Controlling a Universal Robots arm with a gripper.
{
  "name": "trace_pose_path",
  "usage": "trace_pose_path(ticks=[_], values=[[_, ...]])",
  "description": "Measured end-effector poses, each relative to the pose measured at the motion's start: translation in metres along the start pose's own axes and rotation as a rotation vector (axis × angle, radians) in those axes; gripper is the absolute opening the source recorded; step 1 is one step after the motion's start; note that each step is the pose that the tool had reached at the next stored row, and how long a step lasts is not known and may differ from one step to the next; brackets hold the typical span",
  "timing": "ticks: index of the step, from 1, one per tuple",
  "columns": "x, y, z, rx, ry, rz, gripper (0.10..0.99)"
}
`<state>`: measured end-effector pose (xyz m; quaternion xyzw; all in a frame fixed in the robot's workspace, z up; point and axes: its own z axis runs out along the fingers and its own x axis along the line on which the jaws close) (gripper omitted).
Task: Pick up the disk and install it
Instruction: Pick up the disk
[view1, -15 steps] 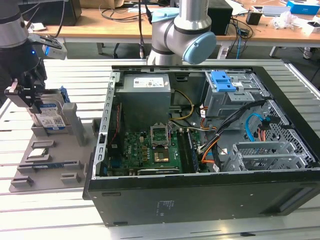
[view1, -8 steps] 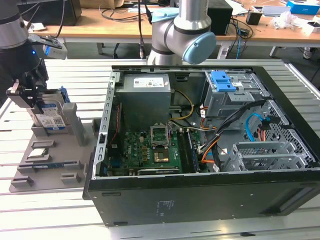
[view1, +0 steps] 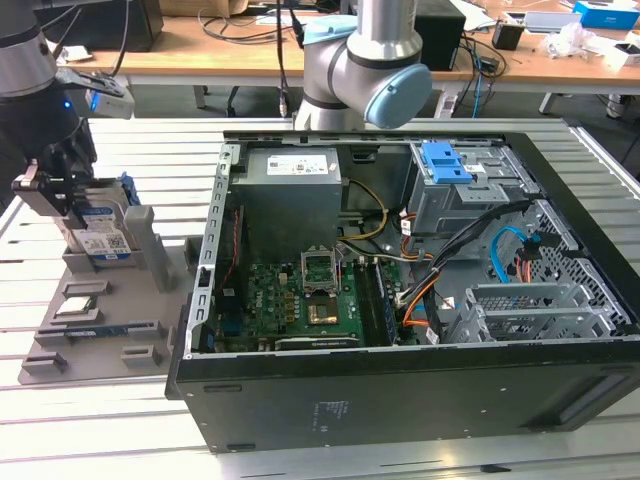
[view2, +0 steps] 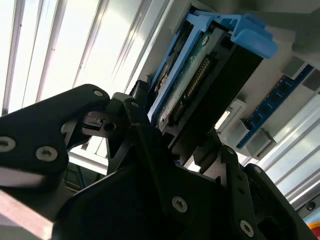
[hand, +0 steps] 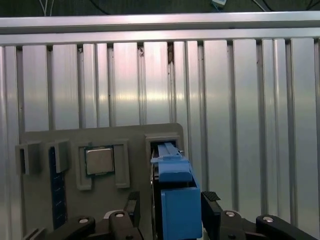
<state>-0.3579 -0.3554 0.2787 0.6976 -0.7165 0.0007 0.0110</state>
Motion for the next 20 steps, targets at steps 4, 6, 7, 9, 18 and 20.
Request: trace_pose_path(ticks=[4,6,7,9,18,20], values=[[-0.0120,0.0004,-0.0002,0.001,0.0186,-0.008,0.600],[-0.0143,0.0009,-0.0001,0.001,0.0186,-0.012,0.600],[-0.0143,0.0025,0.0001,0.001,0.0187,-0.019,0.600],[-0.0121,0.0046,0.0006,0.001,0.0188,-0.032,0.600],[-0.0092,0.0051,0.0009,0.001,0.0190,-0.041,0.600],[-0.0092,0.0050,0.0009,0.001,0.0190,-0.041,0.588]])
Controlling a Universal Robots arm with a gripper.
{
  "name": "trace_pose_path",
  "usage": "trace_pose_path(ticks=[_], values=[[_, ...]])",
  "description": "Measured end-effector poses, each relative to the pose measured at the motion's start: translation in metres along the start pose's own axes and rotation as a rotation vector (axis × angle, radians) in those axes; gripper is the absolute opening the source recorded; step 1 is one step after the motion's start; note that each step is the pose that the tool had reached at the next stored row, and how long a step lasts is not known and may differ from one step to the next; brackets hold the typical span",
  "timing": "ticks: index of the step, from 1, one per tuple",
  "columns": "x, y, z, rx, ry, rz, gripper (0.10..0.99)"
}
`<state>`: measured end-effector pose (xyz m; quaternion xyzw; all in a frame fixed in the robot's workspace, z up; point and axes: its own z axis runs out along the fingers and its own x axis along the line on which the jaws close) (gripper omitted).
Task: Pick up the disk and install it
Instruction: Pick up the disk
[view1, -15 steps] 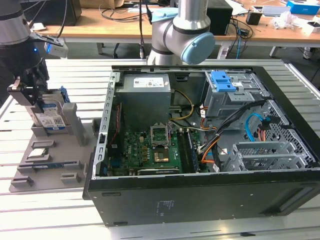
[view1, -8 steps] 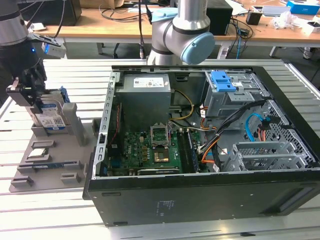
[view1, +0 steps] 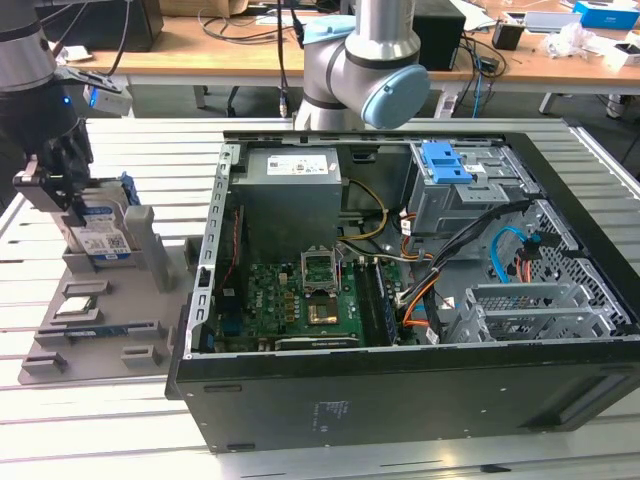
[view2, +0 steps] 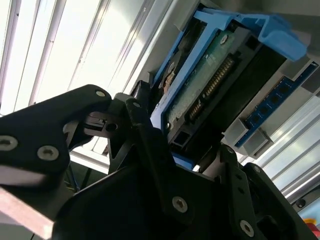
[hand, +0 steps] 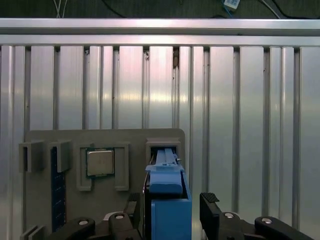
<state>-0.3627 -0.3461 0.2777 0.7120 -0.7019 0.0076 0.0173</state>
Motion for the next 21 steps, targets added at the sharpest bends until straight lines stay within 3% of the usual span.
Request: trace_pose_path(ticks=[5,21], values=[[0.0001,0.0000,0.0000,0.000,0.0000,0.000,0.361],[0.0003,0.0001,-0.0025,0.000,-0.0003,0.000,0.361]])
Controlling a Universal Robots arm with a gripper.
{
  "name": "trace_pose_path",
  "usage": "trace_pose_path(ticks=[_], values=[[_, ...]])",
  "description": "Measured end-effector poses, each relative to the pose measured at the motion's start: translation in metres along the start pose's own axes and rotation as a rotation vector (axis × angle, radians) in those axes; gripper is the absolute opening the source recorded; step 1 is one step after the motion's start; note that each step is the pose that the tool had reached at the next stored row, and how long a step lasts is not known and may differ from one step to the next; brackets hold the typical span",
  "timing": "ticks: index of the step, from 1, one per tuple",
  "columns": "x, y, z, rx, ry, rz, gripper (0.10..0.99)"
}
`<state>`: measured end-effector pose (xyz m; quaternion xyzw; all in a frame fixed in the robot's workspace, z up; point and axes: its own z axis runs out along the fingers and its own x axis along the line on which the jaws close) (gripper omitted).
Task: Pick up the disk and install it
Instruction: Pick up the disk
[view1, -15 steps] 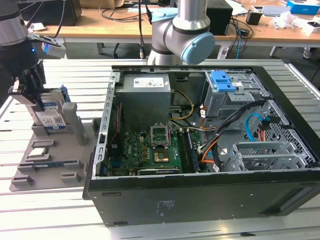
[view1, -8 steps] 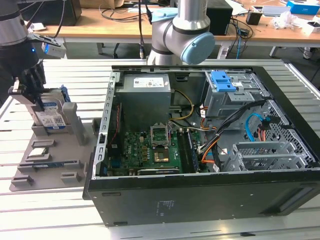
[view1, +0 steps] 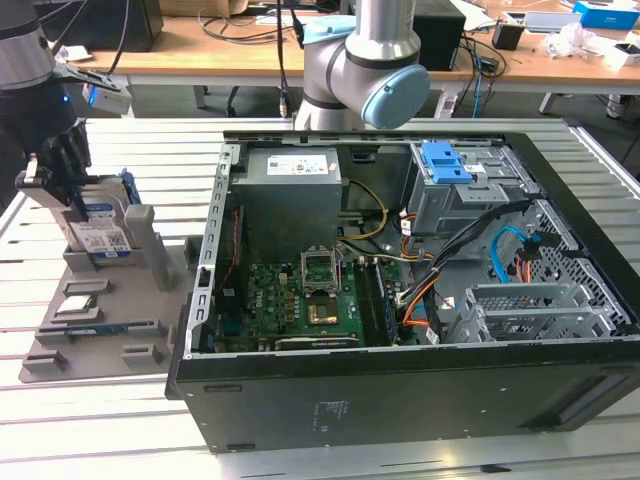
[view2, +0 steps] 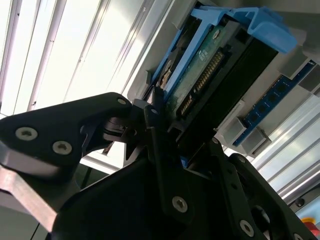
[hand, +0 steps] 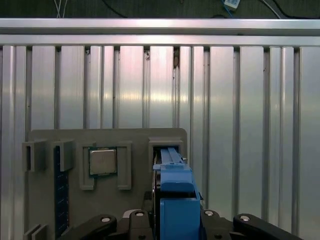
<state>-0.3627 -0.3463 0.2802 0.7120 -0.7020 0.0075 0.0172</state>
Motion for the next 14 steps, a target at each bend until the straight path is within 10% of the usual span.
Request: trace_pose_path(ticks=[14], values=[[0.0004,0.0002,-0.0148,0.000,-0.0008,0.000,0.361]])
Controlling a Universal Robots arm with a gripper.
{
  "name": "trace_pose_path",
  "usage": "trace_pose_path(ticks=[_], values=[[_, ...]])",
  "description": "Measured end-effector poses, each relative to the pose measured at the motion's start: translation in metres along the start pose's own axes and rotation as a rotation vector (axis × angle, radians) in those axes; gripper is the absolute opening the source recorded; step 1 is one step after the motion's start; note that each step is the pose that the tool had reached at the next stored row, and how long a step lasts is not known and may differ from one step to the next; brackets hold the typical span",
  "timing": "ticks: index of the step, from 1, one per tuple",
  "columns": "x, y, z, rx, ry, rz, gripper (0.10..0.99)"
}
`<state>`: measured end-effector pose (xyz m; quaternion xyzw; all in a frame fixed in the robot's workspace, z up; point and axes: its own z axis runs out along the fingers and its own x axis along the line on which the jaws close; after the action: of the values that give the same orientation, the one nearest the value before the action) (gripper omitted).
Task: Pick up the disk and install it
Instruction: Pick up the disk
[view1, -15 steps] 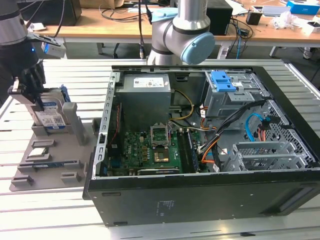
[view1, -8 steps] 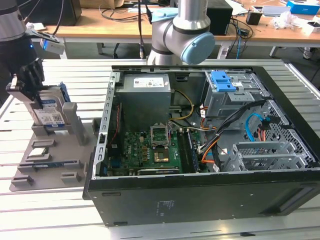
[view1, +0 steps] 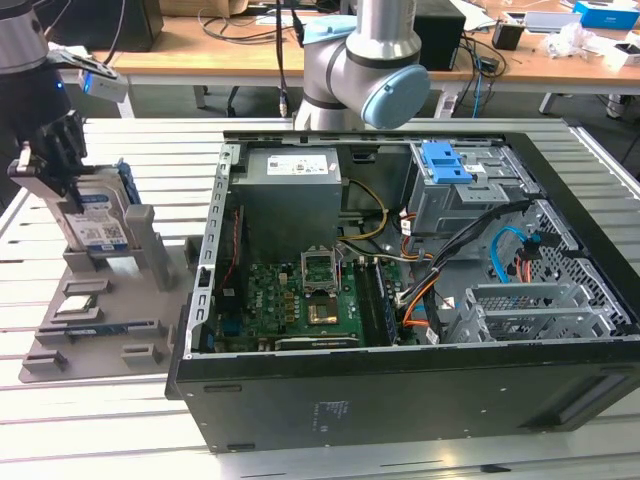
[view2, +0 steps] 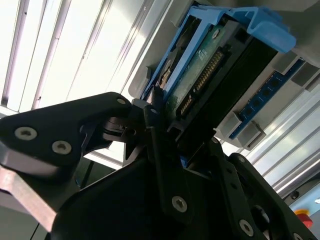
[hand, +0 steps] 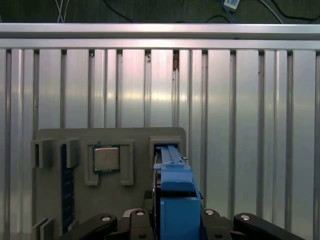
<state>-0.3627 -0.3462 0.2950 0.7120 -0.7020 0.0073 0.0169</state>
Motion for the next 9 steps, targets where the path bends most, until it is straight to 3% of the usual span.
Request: trace_pose_path(ticks=[9], values=[[0.0002,0.0001,-0.0070,0.000,-0.0005,0.000,0.361]])
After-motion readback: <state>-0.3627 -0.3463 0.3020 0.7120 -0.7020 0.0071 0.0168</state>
